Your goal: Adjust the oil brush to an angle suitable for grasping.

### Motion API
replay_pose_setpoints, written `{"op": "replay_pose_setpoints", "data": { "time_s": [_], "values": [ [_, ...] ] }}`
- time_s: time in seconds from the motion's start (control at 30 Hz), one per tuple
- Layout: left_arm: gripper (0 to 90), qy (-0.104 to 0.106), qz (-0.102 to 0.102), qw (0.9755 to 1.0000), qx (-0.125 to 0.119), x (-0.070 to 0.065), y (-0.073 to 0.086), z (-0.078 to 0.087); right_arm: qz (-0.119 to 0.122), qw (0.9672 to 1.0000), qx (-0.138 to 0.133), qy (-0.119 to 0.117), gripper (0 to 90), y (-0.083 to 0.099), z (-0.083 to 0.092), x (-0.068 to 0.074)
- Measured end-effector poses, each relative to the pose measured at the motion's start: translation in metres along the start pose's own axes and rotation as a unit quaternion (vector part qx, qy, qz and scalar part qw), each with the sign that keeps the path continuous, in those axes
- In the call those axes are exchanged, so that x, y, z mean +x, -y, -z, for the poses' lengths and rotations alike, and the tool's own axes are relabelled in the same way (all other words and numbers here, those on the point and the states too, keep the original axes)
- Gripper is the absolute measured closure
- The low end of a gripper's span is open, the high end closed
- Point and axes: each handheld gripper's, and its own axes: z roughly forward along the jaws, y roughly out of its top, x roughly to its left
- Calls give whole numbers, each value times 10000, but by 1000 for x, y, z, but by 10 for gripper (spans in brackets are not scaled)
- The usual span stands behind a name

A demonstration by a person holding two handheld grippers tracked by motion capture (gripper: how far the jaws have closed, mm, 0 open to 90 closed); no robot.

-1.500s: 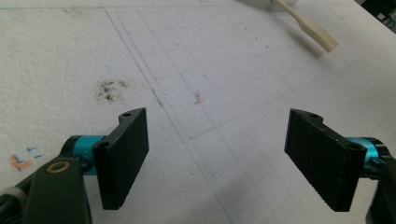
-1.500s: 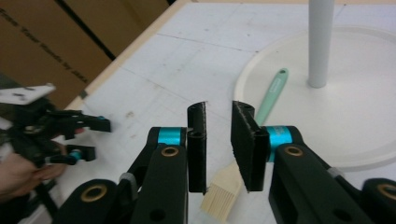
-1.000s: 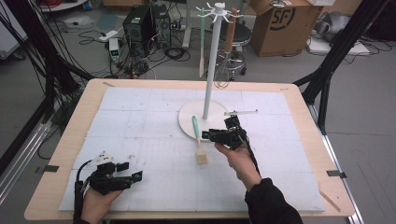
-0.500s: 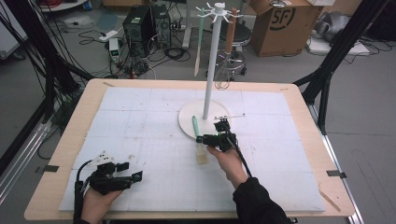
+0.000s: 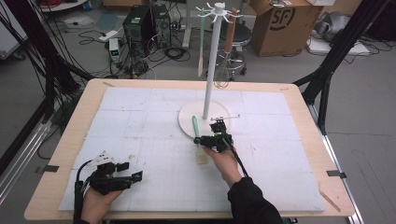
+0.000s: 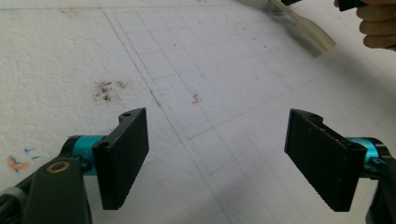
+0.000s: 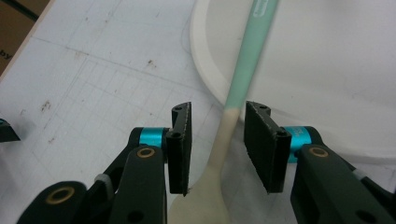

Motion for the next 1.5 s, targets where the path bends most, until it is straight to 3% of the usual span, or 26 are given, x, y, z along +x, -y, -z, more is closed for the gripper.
{"op": "replay_pose_setpoints", "data": {
  "time_s": [0.43,0.73,0.83,0.97,1.07,1.17,1.27,1.5],
  "values": [
    [224,10,12,10000,0,0,0,0,4,10000,-98,5,616,-1,4,1],
    [224,16,4,10000,2,0,0,0,-1,10000,3,29,612,0,0,2],
    [225,13,11,10000,2,0,0,0,127,9995,-210,187,619,-1,2,6],
    [224,20,9,10000,-1,0,0,0,224,9992,-308,-116,703,-2,3,12],
    [224,17,8,10000,-1,0,0,0,224,9992,-147,-307,744,0,-4,13],
    [224,24,13,10000,-6,0,0,0,249,9992,71,-313,814,2,-11,14],
    [224,26,16,10000,-11,0,0,0,272,9992,153,-261,878,2,-12,12],
    [224,27,16,10000,-13,0,0,0,278,9991,319,-13,891,2,-10,8]
  ]
}}
